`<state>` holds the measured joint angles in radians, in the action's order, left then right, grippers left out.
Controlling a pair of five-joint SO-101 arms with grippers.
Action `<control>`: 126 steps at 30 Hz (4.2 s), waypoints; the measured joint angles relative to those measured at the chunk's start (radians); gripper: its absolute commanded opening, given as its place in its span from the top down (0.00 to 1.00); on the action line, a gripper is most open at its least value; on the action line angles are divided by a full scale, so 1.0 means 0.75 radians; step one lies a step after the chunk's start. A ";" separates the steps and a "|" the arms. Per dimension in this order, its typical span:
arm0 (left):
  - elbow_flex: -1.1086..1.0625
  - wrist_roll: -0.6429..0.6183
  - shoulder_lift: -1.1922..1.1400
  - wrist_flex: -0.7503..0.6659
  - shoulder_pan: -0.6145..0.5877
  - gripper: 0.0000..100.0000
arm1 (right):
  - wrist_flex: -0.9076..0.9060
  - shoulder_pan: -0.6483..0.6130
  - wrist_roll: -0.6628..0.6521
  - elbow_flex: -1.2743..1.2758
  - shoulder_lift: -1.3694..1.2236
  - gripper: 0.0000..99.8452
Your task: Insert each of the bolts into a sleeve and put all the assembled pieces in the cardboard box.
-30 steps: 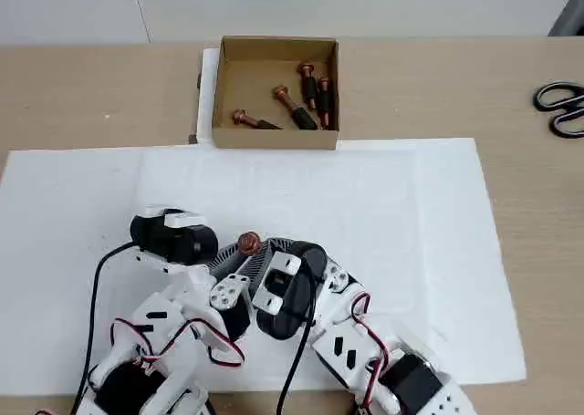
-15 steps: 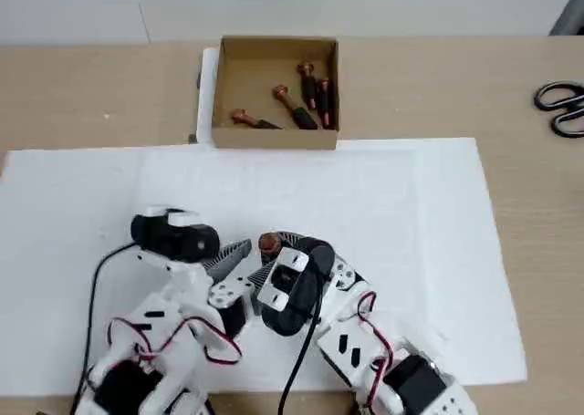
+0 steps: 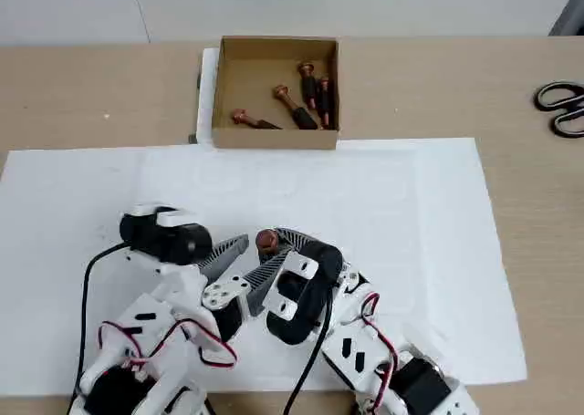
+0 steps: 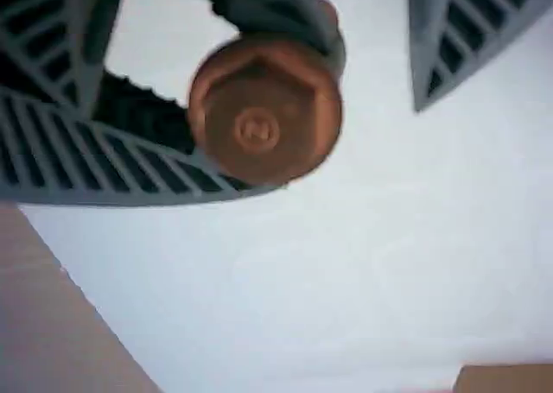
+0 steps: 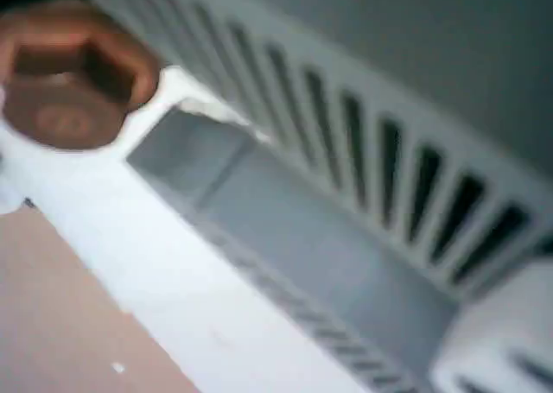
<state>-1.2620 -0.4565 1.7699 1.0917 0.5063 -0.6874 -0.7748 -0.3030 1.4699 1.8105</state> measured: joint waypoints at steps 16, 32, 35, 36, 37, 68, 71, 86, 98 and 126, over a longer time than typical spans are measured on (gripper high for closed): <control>0.061 0.051 0.014 -0.141 -0.221 0.99 | -0.002 -0.004 -0.002 0.006 -0.012 1.00; -0.284 0.252 0.002 0.055 -0.421 0.99 | 0.000 0.460 0.282 0.084 -0.155 1.00; -0.372 0.258 0.002 0.055 -0.440 0.99 | 0.000 0.573 0.378 -0.090 -0.319 1.00; -0.403 0.258 0.002 0.043 -0.448 0.99 | 0.000 0.608 0.403 -0.170 -0.389 1.00; -0.430 0.258 0.002 0.025 -0.464 0.99 | 0.000 0.640 0.426 -0.252 -0.471 1.00; -0.491 0.258 0.002 -0.086 -0.538 0.99 | 0.000 0.700 0.460 -2.776 -3.022 1.00; -0.491 0.258 0.002 -0.086 -0.538 0.99 | 0.000 0.689 0.460 -2.966 -3.202 1.00; -0.491 0.258 0.002 -0.086 -0.538 0.99 | 0.000 0.540 0.456 -3.682 -3.867 1.00; -0.491 0.258 0.002 -0.086 -0.538 0.99 | -0.100 0.507 0.342 -3.758 -3.959 0.95; -0.491 0.258 0.002 -0.086 -0.538 0.99 | -0.788 0.507 0.372 -4.149 -3.813 1.00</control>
<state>-1.6303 -0.2631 1.7714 1.0273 0.1028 -1.2781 -0.3943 -0.0238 -1.6418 -1.0495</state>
